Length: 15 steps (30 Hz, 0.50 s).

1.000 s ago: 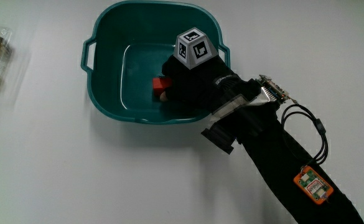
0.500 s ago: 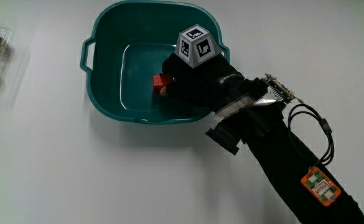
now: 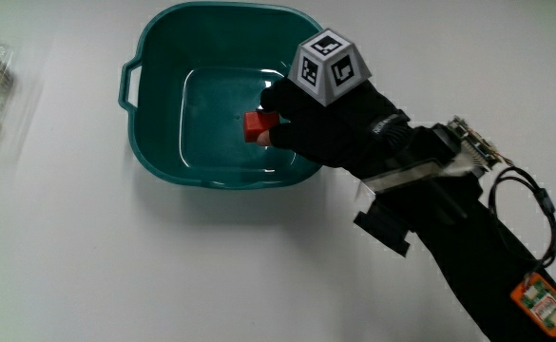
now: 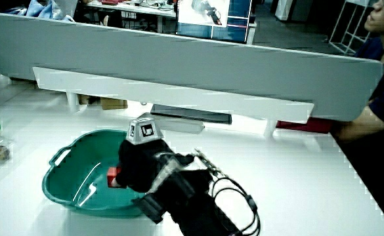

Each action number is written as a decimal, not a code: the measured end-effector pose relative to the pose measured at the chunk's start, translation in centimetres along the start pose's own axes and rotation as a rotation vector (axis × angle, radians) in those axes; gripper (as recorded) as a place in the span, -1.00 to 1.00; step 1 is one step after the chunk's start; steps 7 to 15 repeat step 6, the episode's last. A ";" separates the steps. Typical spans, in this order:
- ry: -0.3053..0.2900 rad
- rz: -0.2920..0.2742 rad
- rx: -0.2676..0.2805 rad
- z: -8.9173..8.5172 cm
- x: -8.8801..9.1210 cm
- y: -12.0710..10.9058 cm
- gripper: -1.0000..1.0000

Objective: Pick red block

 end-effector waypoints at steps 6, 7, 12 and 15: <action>0.010 -0.003 0.022 0.3 0.8 -2.0 1.00; 0.010 -0.003 0.022 0.3 0.8 -2.0 1.00; 0.010 -0.003 0.022 0.3 0.8 -2.0 1.00; 0.010 -0.003 0.022 0.3 0.8 -2.0 1.00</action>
